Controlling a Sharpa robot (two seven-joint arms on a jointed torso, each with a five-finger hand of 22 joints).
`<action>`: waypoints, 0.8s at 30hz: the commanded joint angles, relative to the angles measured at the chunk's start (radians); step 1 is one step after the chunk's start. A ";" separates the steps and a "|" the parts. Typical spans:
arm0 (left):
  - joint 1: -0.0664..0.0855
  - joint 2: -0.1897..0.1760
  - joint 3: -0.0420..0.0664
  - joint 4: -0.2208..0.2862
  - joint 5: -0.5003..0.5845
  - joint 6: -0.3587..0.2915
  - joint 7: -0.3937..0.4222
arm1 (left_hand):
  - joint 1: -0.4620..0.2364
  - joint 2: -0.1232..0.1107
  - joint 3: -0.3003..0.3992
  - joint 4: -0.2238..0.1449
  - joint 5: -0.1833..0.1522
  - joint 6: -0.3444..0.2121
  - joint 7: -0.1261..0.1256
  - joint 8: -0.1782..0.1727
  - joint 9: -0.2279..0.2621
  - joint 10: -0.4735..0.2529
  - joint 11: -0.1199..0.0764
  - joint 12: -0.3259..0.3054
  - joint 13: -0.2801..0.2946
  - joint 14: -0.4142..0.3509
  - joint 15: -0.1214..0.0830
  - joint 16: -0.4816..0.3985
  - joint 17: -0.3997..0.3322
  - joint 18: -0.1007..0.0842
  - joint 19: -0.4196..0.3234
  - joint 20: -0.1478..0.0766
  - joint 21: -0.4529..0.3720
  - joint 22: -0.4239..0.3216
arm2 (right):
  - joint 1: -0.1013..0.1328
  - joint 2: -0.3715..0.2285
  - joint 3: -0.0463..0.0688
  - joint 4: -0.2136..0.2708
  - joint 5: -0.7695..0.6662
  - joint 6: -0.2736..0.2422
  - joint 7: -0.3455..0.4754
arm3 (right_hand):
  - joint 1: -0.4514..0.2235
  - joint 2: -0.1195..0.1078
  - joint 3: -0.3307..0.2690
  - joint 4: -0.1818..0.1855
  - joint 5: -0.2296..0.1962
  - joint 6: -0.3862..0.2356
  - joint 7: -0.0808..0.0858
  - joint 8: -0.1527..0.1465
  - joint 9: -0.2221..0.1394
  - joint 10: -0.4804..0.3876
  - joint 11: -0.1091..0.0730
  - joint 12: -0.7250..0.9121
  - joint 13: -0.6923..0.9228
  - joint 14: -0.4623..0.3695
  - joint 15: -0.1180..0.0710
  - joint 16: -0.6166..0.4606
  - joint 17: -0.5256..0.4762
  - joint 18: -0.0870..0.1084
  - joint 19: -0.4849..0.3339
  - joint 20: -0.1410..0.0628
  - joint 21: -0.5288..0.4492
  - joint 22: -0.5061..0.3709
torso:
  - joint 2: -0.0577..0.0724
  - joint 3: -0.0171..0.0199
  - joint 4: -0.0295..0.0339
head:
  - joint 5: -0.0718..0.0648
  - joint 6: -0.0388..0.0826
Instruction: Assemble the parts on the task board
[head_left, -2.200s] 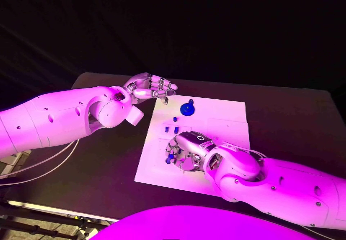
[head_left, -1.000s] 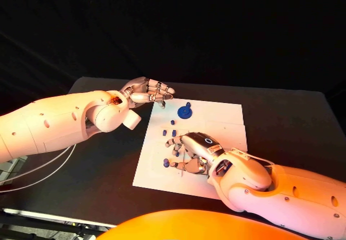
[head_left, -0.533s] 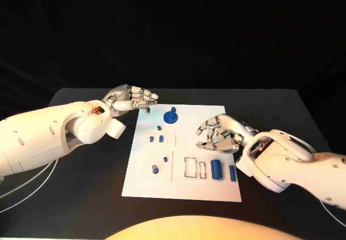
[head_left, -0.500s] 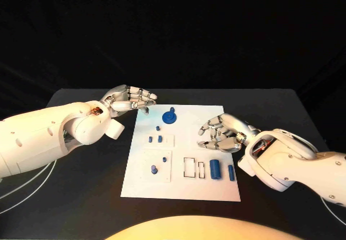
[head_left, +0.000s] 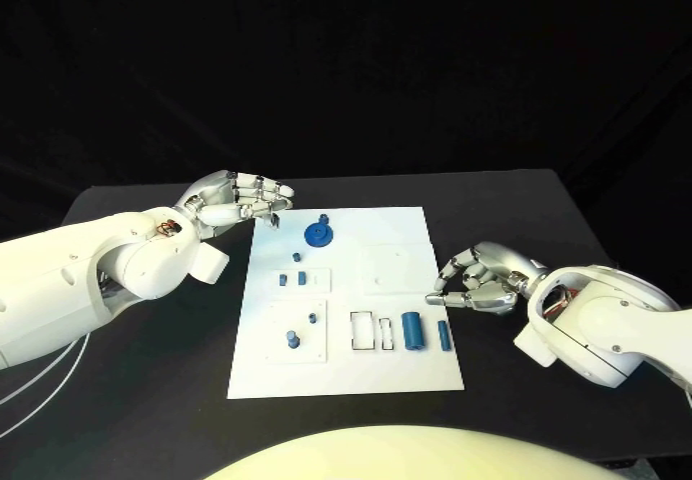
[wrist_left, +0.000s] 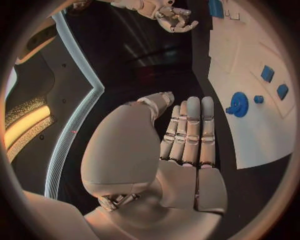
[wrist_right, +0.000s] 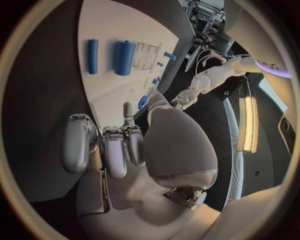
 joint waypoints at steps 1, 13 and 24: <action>-0.001 -0.001 0.000 0.006 0.009 0.007 0.025 | -0.008 0.001 -0.005 -0.001 0.004 -0.009 0.001 0.003 0.000 -0.006 0.001 0.004 -0.001 -0.006 0.001 -0.006 -0.001 0.011 -0.001 0.005 -0.006 -0.001 | -0.023 0.008 -0.002 0.004 -0.057 0.015 -0.115 | -0.024 0.005 -0.018 0.001 -0.001 -0.001 -0.004 0.009 -0.005 0.004 0.000 0.000 0.100 0.095 -0.009 0.005 0.206 -0.010 0.044 -0.003 0.004 0.196 | 0.001 0.0003 0.0002 | -0.004 -0.001; -0.001 -0.005 0.000 0.013 0.010 0.011 0.029 | -0.014 -0.003 -0.010 0.005 0.005 -0.010 0.001 0.003 0.000 -0.009 0.002 0.006 -0.001 -0.008 0.002 -0.004 -0.001 0.011 -0.002 0.006 -0.011 -0.005 | -0.069 0.084 -0.003 -0.028 -0.102 -0.002 -0.195 | -0.073 0.020 -0.081 0.001 -0.033 0.008 -0.009 0.026 -0.020 0.007 -0.003 -0.001 0.108 0.095 -0.011 0.007 0.210 -0.010 0.043 -0.004 0.010 0.196 | 0.000 0.0010 0.0009 | -0.003 -0.012; -0.001 -0.005 0.000 0.014 0.017 0.031 0.030 | -0.019 -0.004 -0.012 0.009 0.006 -0.012 0.001 0.003 0.000 -0.011 0.002 0.007 -0.002 -0.009 0.002 -0.004 -0.001 0.012 -0.002 0.007 -0.016 -0.008 | -0.084 0.140 -0.004 -0.071 -0.083 0.040 -0.209 | -0.082 0.029 -0.093 0.001 -0.033 0.018 -0.012 0.036 -0.022 0.009 -0.006 -0.001 0.112 0.095 -0.013 0.007 0.212 -0.010 0.043 -0.005 0.012 0.196 | 0.000 -0.0004 0.0028 | -0.003 -0.016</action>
